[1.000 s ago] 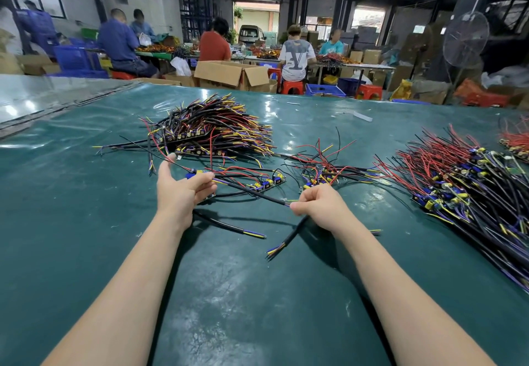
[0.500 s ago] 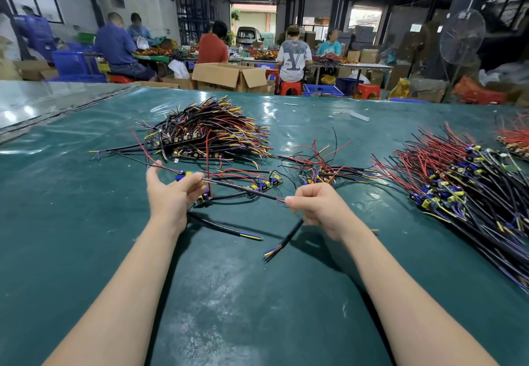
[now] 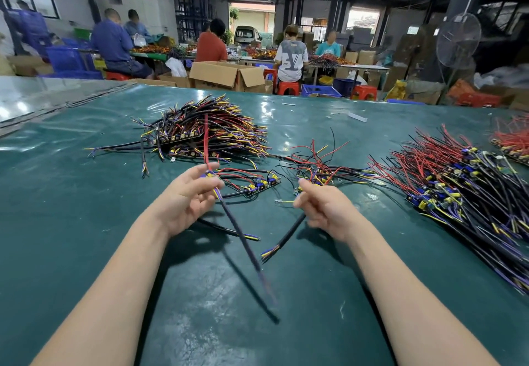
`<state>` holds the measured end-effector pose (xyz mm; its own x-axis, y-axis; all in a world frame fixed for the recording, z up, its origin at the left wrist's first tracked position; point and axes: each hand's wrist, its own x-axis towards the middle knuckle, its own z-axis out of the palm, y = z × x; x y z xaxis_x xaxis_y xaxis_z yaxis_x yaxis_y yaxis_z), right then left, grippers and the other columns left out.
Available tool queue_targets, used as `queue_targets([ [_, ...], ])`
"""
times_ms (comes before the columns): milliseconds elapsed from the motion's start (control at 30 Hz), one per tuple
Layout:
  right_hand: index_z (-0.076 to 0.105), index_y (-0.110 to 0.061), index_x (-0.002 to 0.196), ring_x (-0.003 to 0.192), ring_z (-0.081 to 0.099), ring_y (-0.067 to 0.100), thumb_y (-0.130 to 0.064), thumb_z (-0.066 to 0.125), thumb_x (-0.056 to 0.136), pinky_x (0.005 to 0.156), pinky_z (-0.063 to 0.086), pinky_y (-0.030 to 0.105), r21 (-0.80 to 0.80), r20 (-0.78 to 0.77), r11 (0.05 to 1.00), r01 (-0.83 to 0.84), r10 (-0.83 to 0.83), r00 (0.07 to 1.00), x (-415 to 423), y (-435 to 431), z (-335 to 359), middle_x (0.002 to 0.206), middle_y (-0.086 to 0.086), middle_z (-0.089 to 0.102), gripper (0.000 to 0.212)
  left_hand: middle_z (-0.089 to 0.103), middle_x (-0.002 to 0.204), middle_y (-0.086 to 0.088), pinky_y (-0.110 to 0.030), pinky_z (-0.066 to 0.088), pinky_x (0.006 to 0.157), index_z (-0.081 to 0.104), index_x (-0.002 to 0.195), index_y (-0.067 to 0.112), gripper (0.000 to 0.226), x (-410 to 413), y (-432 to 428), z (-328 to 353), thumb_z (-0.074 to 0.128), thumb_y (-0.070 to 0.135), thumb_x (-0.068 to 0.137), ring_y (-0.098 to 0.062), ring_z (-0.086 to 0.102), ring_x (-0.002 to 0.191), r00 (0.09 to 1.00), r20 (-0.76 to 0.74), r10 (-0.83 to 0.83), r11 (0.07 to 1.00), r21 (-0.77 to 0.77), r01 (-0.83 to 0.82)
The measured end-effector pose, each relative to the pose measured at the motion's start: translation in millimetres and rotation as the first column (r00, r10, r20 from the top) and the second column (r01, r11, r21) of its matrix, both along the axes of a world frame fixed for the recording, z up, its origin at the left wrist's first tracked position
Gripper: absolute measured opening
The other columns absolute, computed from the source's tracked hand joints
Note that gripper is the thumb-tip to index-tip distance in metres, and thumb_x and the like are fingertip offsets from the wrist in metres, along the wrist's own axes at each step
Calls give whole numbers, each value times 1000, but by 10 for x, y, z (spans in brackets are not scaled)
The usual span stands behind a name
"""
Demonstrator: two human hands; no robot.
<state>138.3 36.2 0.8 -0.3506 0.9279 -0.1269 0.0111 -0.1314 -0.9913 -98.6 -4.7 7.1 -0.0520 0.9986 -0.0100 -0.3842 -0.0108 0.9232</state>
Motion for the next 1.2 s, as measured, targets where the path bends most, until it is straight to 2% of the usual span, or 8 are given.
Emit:
queue_targets([
  [133, 65, -12, 76, 40, 42, 2, -26, 54, 91, 39, 33, 13, 104, 20, 992, -77, 76, 997, -347, -149, -1, 56, -5, 50, 23, 65, 58, -2, -11, 44, 40, 59, 104, 17, 34, 171, -43, 33, 57, 3, 73, -1, 50, 38, 964, -137, -226, 974, -30, 224],
  [200, 64, -14, 75, 43, 47, 1, -25, 55, 91, 42, 40, 13, 129, -5, 990, -51, 53, 999, -483, -205, -11, 60, -5, 55, 21, 67, 61, -4, -12, 43, 41, 54, 109, 17, 37, 247, -45, 30, 58, 0, 77, -2, 52, 40, 950, -203, -238, 971, -52, 232],
  [400, 60, -12, 65, 44, 52, 6, -12, 58, 89, 49, 46, 17, 7, -141, 999, 38, -37, 989, -551, -251, -36, 45, -7, 56, 24, 69, 60, -1, -15, 46, 44, 40, 120, 7, 37, 488, -44, -48, 56, -1, 87, -6, 61, 47, 950, -246, -190, 982, -65, 180],
  [533, 62, -7, 70, 38, 52, 5, -4, 57, 87, 41, 44, 16, -96, -259, 994, 55, -78, 963, -519, -243, 4, 44, -4, 57, 17, 69, 66, -7, -24, 55, 51, 42, 111, 2, 27, 569, -38, -66, 55, -1, 87, -14, 66, 53, 971, -163, -174, 985, -30, 171],
  [700, 59, -4, 71, 38, 55, 11, 4, 53, 86, 40, 45, 17, -213, -439, 976, 47, -139, 888, -465, -209, 26, 51, 4, 63, 18, 72, 76, -7, -19, 54, 52, 53, 102, 2, 16, 588, -37, -64, 46, -5, 90, -10, 67, 58, 956, -7, -294, 954, -57, 293],
  [900, 56, -9, 71, 42, 58, 7, -1, 54, 89, 53, 54, 19, -176, -372, 978, 113, -172, 912, -499, -199, -19, 49, -2, 61, 19, 69, 67, 2, -11, 47, 45, 62, 88, 4, 15, 528, -3, -88, 49, -1, 91, -1, 61, 51, 961, -64, -269, 956, -142, 258],
  [1067, 58, -7, 73, 51, 54, 16, -6, 56, 90, 53, 55, 21, -19, -247, 973, 230, -227, 942, -491, -218, -26, 61, 4, 55, 17, 69, 64, -3, -12, 48, 46, 65, 80, 6, 13, 512, 0, -119, 56, -1, 87, -3, 61, 49, 963, -147, -228, 963, -181, 200],
  [1200, 58, -8, 72, 45, 57, 9, 3, 60, 84, 45, 49, 17, -102, -276, 954, 281, -298, 913, -447, -195, -13, 53, -1, 62, 17, 70, 64, -5, -13, 49, 47, 65, 80, 5, 11, 558, -18, -123, 59, -3, 85, -4, 61, 47, 930, -264, -255, 959, -192, 208],
])
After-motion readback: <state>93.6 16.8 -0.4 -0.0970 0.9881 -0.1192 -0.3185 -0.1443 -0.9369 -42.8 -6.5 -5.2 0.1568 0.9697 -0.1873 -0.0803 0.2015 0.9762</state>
